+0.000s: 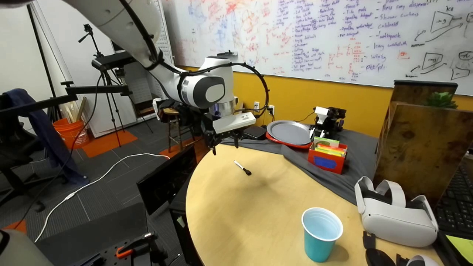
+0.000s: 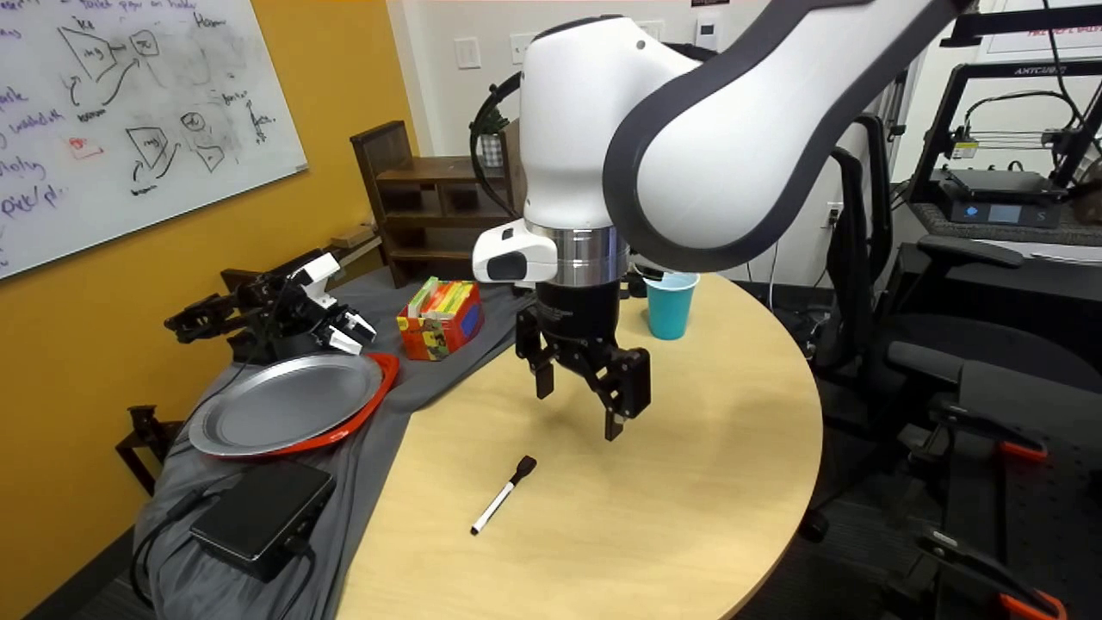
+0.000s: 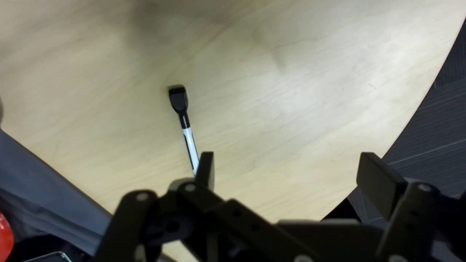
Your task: Put the sharpie in the cup
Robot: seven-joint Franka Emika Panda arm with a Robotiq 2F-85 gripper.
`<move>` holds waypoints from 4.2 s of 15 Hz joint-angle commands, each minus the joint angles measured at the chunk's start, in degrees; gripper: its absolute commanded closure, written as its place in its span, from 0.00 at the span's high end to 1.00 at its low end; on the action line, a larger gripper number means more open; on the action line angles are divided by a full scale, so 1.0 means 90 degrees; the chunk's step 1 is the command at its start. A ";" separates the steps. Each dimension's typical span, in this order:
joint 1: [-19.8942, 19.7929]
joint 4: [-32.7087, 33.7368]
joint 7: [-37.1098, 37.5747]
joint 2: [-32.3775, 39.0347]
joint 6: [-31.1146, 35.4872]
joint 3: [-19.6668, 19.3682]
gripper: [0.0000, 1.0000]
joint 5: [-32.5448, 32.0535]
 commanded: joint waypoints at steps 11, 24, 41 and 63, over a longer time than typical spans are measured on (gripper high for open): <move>0.0355 0.1418 -0.0462 0.1477 0.0065 -0.0143 1.00 -0.1216; 0.0719 0.1691 0.1120 0.2129 0.0560 -0.0403 1.00 -0.2158; 0.0504 0.2290 0.1006 0.2919 0.1083 -0.0322 1.00 -0.2105; 0.0509 0.2891 0.0987 0.3344 0.0675 -0.0274 0.36 -0.2022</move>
